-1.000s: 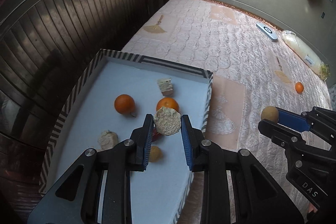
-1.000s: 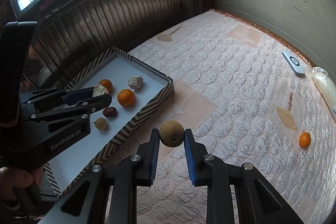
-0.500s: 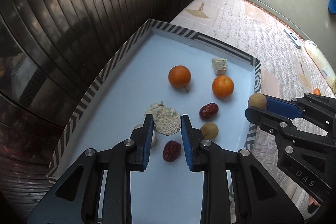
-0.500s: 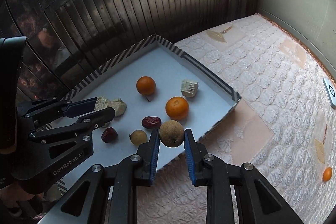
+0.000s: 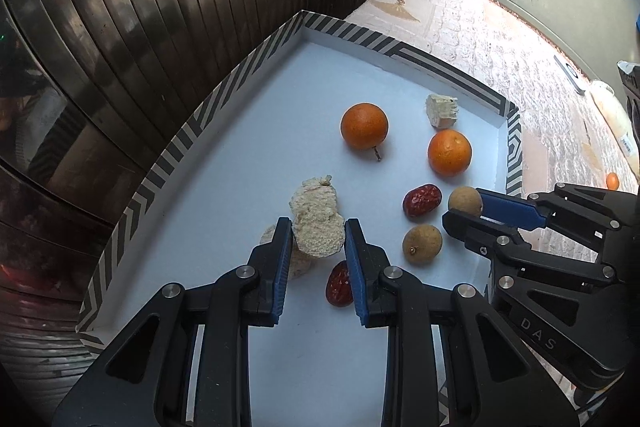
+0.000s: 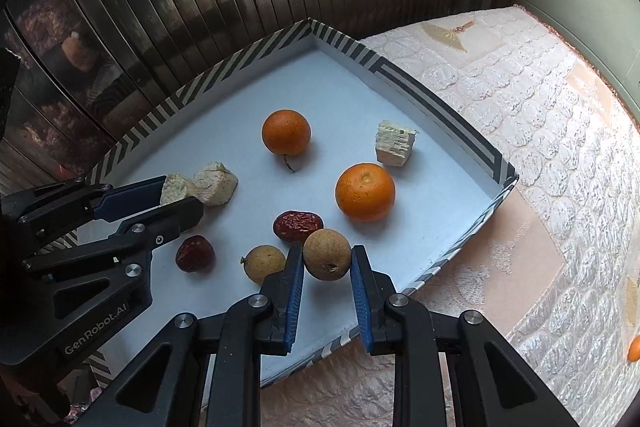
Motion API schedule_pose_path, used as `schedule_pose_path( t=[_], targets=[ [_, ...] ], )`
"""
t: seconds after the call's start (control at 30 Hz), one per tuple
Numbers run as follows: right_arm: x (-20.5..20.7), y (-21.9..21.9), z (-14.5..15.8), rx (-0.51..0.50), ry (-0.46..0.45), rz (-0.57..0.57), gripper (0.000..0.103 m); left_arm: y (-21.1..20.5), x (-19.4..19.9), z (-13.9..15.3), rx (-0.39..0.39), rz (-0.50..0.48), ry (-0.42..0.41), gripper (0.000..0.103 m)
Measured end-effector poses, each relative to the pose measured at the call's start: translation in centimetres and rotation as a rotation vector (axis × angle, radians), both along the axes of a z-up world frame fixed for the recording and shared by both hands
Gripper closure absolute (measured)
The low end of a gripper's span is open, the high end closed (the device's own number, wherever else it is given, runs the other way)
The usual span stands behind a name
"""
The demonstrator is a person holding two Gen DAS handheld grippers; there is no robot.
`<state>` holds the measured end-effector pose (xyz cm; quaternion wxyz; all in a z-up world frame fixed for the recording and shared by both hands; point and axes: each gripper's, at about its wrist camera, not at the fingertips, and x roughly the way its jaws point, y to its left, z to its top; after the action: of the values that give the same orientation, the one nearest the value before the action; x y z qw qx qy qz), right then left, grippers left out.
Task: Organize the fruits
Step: 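Open the left tool to drop the cake while the right tool releases the pear, then move both tools back over the remaining food on the bedspread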
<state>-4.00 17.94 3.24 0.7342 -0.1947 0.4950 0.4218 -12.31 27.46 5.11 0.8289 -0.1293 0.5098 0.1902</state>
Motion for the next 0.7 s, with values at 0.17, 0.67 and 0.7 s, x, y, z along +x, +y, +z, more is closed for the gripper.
schedule_pose_path(
  t=[0.17, 0.67, 0.7],
  targets=[
    [-0.1, 0.2, -0.1, 0.01, 0.005, 0.002, 0.08, 0.2, 0.3, -0.3, 0.0, 0.003, 0.006, 0.077],
    [0.5, -3.3, 3.1, 0.122, -0.026, -0.078, 0.074, -0.8, 1.4, 1.4, 0.04, -0.001, -0.023, 0.051],
    [0.5, -3.6, 3.4, 0.129, -0.034, -0.09, 0.074, -1.0, 1.5, 1.6, 0.044, -0.003, -0.027, 0.051]
  ],
)
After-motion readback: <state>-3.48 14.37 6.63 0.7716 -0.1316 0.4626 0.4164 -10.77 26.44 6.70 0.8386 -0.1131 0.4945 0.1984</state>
